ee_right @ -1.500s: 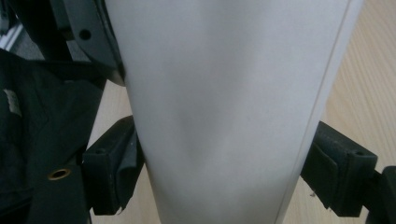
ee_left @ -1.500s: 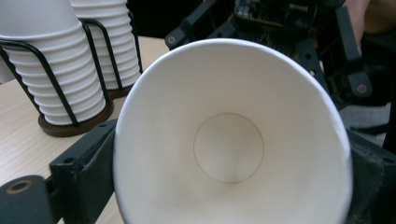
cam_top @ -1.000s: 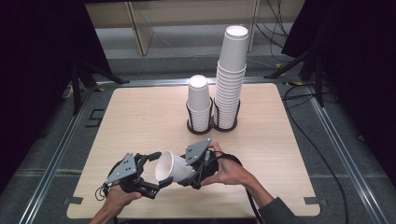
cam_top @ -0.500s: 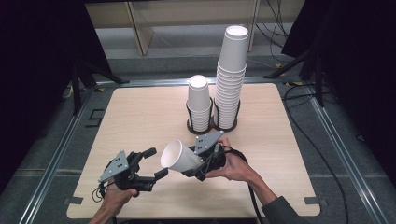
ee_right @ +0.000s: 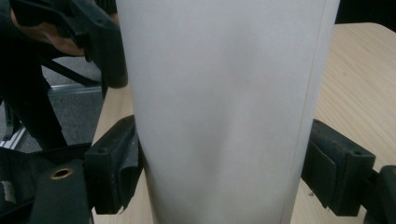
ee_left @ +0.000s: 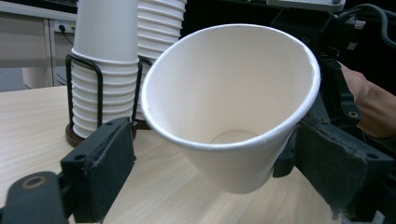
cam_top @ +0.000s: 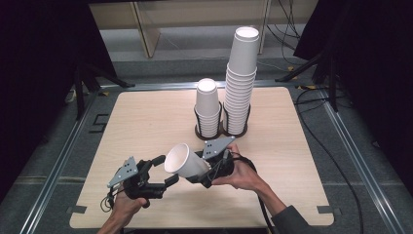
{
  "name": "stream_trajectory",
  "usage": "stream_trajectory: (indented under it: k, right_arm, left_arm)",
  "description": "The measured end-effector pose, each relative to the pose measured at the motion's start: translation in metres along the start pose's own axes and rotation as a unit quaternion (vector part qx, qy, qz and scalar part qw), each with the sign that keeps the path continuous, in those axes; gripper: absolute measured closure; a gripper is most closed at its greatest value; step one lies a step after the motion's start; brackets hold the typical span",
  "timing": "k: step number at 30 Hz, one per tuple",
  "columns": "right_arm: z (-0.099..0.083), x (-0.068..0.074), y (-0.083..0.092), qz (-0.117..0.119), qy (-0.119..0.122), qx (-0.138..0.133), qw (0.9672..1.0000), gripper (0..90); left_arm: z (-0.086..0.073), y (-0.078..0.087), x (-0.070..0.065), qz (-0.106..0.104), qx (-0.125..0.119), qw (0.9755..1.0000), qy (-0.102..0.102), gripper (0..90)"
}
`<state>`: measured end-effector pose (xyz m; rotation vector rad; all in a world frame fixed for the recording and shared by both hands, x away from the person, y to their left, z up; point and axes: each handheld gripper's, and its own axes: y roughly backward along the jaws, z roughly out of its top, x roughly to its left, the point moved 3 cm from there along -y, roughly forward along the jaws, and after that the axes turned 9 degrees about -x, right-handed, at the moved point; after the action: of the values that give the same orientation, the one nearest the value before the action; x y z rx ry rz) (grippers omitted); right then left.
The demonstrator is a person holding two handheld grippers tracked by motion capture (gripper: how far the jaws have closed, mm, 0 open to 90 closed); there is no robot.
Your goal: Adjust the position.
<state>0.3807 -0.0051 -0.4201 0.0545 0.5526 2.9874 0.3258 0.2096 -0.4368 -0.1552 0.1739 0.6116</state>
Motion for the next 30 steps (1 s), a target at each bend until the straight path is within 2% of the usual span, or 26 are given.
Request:
stream_trajectory:
  k: [3,4,7,11,13,15,16,19,20,22,25,30]
  right_arm:
    - [0.000,0.003,-0.005,0.005,0.000,-0.002,1.0000,21.4]
    - [-0.001,0.004,-0.006,0.004,-0.007,0.001,1.0000,21.4]
    - [-0.002,0.008,-0.013,0.010,-0.002,0.000,0.9999,21.4]
    - [-0.003,0.010,-0.019,0.012,-0.008,-0.008,0.9999,21.4]
    - [-0.003,0.011,-0.023,0.016,-0.011,-0.012,0.9997,21.4]
    - [-0.003,0.011,-0.025,0.017,-0.003,-0.010,0.9998,21.4]
    - [-0.003,0.013,-0.026,0.019,-0.011,-0.008,0.9997,21.4]
    - [-0.004,0.014,-0.029,0.022,-0.010,-0.010,0.9997,21.3]
    - [-0.004,0.014,-0.029,0.023,-0.005,-0.011,0.9997,21.3]
    - [-0.005,0.015,-0.031,0.026,-0.012,-0.011,0.9995,21.2]
    - [-0.006,0.016,-0.033,0.026,-0.010,-0.005,0.9996,21.1]
    - [-0.008,0.016,-0.037,0.025,-0.016,-0.012,0.9995,20.6]
  left_arm:
    - [-0.001,-0.002,-0.002,0.000,0.000,1.0000,0.002,11.0]
    - [-0.001,-0.002,-0.002,0.001,0.000,1.0000,0.002,9.5]
    - [0.000,-0.001,-0.001,0.004,-0.006,0.9999,0.008,5.5]
    - [0.000,-0.001,0.000,0.006,-0.010,0.9998,0.014,4.6]
    - [-0.001,-0.001,0.001,0.003,-0.011,0.9998,0.016,3.8]
    - [-0.002,-0.001,0.001,0.003,-0.010,0.9998,0.018,3.1]
    - [-0.002,-0.001,0.001,0.002,-0.010,0.9998,0.017,2.5]
    - [-0.002,-0.001,0.001,-0.006,-0.011,0.9998,0.014,0.1]
    - [-0.002,-0.001,0.000,-0.007,-0.014,0.9997,0.016,0.0]
    - [-0.002,-0.001,0.000,-0.006,-0.015,0.9998,0.015,0.4]
    - [-0.002,0.000,0.002,-0.006,-0.013,0.9998,0.011,5.8]
    - [-0.002,0.002,0.003,-0.008,-0.010,0.9999,0.006,8.3]
